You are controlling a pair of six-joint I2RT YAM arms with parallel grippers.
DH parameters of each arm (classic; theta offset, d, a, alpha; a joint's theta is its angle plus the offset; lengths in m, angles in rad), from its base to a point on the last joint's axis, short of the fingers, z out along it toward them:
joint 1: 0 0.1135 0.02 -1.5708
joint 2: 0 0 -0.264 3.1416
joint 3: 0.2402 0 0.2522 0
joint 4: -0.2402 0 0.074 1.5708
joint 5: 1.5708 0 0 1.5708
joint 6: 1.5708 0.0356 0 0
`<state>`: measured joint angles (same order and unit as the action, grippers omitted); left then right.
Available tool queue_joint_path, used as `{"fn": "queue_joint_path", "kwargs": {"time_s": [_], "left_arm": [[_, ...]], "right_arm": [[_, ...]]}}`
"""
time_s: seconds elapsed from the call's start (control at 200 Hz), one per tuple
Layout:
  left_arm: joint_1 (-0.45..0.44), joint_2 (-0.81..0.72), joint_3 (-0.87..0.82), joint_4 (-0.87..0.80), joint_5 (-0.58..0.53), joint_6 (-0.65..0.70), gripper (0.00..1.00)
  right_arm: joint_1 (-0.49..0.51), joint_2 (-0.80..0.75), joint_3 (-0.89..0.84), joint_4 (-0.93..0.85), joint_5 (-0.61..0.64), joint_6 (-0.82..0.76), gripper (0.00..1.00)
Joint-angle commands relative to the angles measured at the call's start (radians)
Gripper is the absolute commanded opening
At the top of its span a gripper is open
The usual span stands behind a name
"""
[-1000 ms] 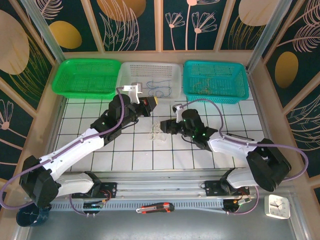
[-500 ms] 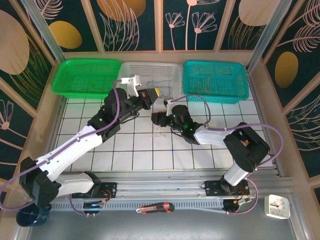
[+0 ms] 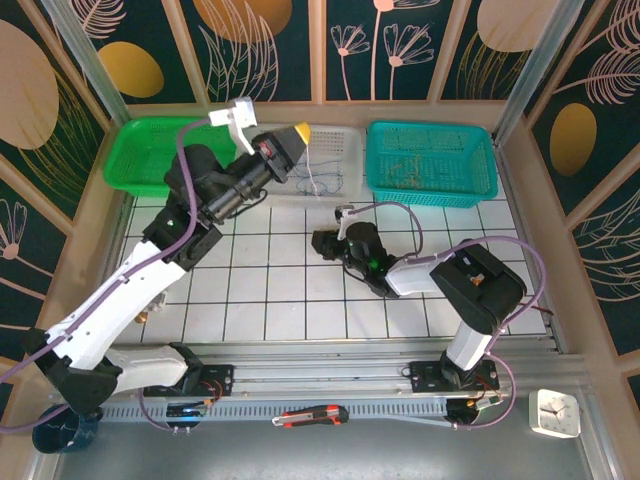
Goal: Untangle the cables
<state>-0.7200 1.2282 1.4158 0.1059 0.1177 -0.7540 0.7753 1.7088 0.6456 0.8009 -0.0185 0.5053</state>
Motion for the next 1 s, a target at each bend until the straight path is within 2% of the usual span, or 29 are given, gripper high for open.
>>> {"fn": "queue_joint_path", "kwargs": {"time_s": [0.0, 0.335, 0.495, 0.656, 0.806, 0.996], "left_arm": [[-0.003, 0.031, 0.127, -0.062, -0.02, 0.057, 0.0], [0.004, 0.172, 0.524, -0.247, -0.102, 0.198, 0.0], [0.038, 0.257, 0.729, -0.343, -0.122, 0.239, 0.0], [0.098, 0.326, 0.873, -0.413, -0.143, 0.272, 0.0], [0.141, 0.352, 0.903, -0.456, -0.229, 0.343, 0.0], [0.165, 0.333, 0.789, -0.41, -0.416, 0.481, 0.0]], "right_arm": [[0.007, 0.021, -0.037, 0.051, 0.031, 0.033, 0.29], [0.006, 0.012, -0.131, 0.041, 0.066, 0.07, 0.33], [0.007, 0.014, -0.159, 0.036, 0.075, 0.088, 0.33], [0.007, -0.014, -0.167, 0.018, 0.06, 0.09, 0.41], [0.006, -0.077, -0.137, -0.047, 0.005, 0.065, 0.51], [0.007, -0.175, -0.091, -0.151, -0.051, 0.036, 0.56]]}}
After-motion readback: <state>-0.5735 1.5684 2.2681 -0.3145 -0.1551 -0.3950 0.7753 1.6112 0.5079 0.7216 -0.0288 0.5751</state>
